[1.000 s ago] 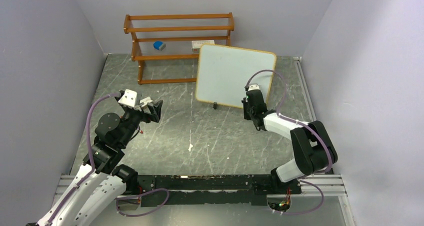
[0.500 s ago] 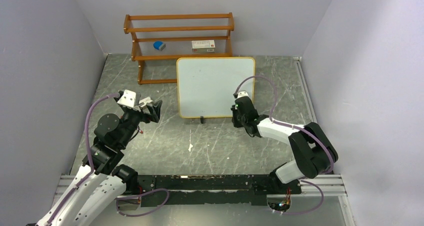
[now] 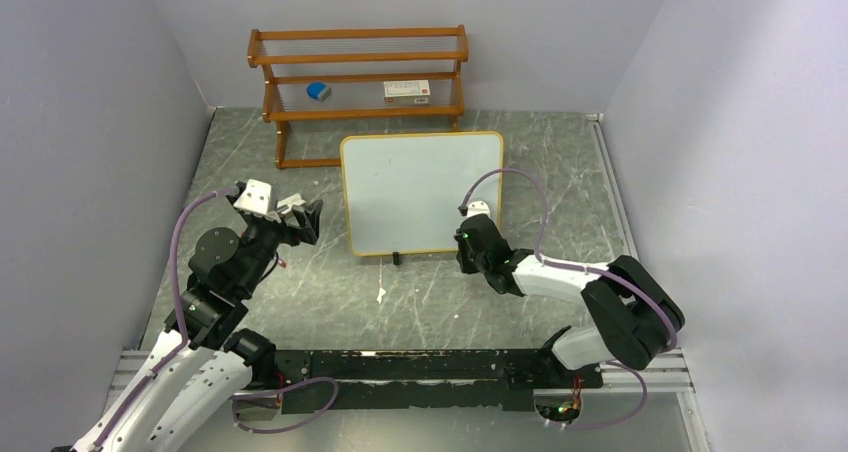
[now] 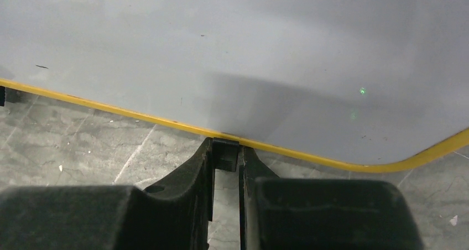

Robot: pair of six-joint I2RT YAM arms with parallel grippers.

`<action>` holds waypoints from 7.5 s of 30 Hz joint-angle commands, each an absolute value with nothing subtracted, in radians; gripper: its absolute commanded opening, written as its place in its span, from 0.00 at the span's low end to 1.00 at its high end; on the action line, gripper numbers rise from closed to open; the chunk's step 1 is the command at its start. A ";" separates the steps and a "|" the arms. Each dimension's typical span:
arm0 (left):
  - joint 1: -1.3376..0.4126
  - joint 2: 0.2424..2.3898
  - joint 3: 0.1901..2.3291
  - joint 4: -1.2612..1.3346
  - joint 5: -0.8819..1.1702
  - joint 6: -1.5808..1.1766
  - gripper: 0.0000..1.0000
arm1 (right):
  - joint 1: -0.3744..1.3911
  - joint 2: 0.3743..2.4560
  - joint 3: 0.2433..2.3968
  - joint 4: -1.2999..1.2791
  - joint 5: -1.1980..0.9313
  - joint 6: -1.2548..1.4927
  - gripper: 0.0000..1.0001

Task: Write a sentence on the whiteboard
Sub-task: Put down the whiteboard stand at the center of the board, then pick up the whiteboard marker from the center of the board, then pass from the left arm to the right, then pass from the right arm to the left

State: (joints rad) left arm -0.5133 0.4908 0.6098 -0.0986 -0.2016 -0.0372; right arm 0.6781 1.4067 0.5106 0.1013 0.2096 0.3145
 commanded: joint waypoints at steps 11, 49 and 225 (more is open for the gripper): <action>-0.518 0.487 0.615 -0.102 -0.278 -0.044 0.92 | 0.723 1.356 0.491 0.085 0.139 0.346 0.00; -0.515 0.558 0.641 -0.174 -0.531 -0.167 0.97 | 0.775 1.201 0.469 -0.070 0.425 0.516 0.45; -0.744 0.874 1.062 -0.264 0.034 0.240 0.75 | 0.787 0.930 0.921 -0.044 -0.226 0.205 0.00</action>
State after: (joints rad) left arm -0.7372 0.8944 1.0790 -0.3168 -0.1162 -0.1513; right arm 0.8013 0.9653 0.8898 0.0654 -0.0654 0.2234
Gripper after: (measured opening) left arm 0.745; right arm 0.162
